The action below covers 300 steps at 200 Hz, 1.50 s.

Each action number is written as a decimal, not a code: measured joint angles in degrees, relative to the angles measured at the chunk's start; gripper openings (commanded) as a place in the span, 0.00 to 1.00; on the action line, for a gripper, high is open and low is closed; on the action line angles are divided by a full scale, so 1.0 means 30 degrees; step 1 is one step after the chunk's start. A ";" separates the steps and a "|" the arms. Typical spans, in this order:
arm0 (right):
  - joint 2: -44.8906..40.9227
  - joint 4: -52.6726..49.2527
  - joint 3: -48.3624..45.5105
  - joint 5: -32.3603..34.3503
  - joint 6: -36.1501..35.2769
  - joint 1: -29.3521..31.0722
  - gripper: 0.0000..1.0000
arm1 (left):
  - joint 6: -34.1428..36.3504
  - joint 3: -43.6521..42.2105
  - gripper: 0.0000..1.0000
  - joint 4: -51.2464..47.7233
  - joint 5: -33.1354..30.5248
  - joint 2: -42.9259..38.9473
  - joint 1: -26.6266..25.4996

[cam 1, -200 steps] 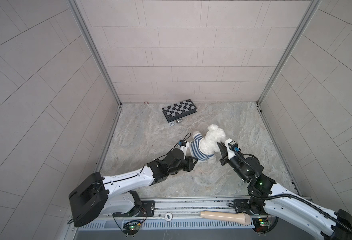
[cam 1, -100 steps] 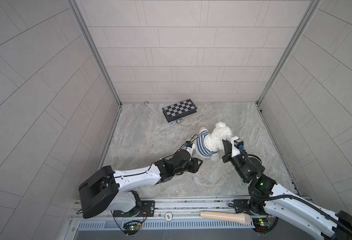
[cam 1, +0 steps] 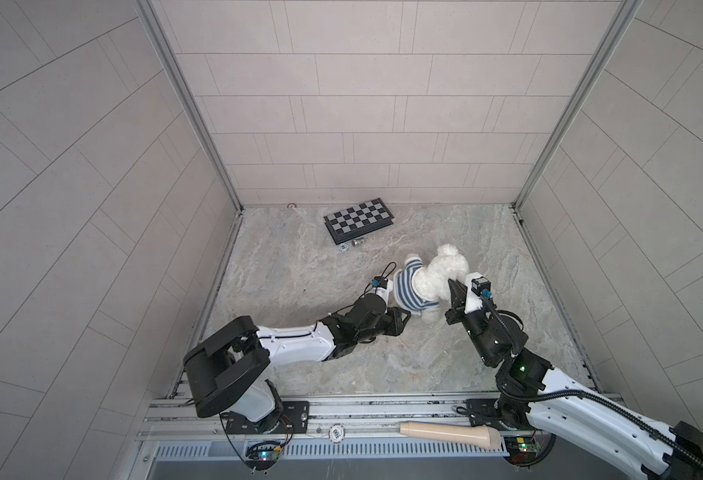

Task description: Dress the teddy bear

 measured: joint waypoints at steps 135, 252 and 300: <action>-0.0124 -0.0015 -0.0087 0.0168 0.0197 0.0087 0.00 | -0.0852 0.0750 0.13 0.1195 0.0787 0.0903 0.0066; -0.0175 -0.0066 -0.0131 -0.0335 0.0175 0.0124 0.00 | -0.1064 0.0685 0.00 -0.0495 0.0189 0.1013 0.1013; -0.0080 -0.0313 -0.0131 -0.0801 0.0036 0.0131 0.00 | -0.1202 -0.0211 0.00 -0.0532 -0.0590 0.0612 0.1253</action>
